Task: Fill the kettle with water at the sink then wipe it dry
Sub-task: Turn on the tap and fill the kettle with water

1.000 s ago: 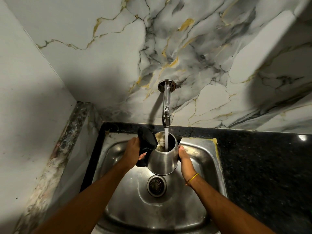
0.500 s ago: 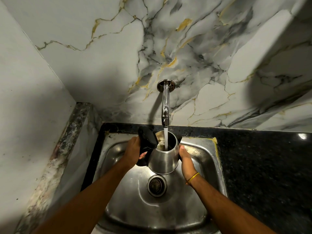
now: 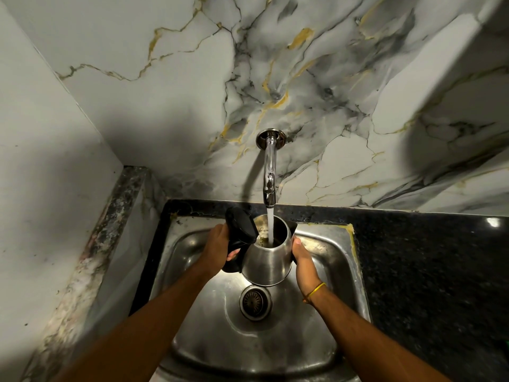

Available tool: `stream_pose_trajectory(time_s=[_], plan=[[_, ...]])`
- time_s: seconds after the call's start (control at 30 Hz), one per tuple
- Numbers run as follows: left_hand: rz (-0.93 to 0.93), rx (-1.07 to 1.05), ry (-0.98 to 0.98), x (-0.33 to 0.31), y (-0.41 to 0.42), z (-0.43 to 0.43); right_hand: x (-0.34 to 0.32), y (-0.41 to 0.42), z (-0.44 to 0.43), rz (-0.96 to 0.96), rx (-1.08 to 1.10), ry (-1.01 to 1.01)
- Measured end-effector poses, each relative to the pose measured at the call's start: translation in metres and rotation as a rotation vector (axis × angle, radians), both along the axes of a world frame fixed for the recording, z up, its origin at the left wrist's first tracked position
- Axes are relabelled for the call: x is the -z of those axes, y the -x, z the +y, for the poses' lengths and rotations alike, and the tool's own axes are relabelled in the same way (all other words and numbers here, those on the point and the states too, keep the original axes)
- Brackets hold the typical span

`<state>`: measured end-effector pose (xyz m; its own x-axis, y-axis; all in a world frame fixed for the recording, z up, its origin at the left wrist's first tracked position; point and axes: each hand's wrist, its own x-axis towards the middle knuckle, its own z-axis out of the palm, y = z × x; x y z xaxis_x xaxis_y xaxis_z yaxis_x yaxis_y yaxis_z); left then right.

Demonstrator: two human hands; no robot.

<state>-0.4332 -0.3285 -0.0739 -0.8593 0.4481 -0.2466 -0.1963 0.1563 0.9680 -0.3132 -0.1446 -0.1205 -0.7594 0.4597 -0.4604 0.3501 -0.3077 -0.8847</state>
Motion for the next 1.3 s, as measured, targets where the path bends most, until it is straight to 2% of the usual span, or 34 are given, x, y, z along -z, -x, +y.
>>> stream_pose_trajectory(time_s=[0.33,0.97,1.3], plan=[[-0.054,0.014,-0.015,-0.001,0.001,-0.001,-0.001,0.002,0.0,0.008,0.023,0.009],[0.006,0.01,-0.001,0.003,-0.003,-0.002,0.002,0.002,0.0,0.045,0.031,0.029],[-0.026,-0.004,-0.035,0.008,-0.001,-0.003,-0.001,0.003,-0.002,0.047,0.032,0.025]])
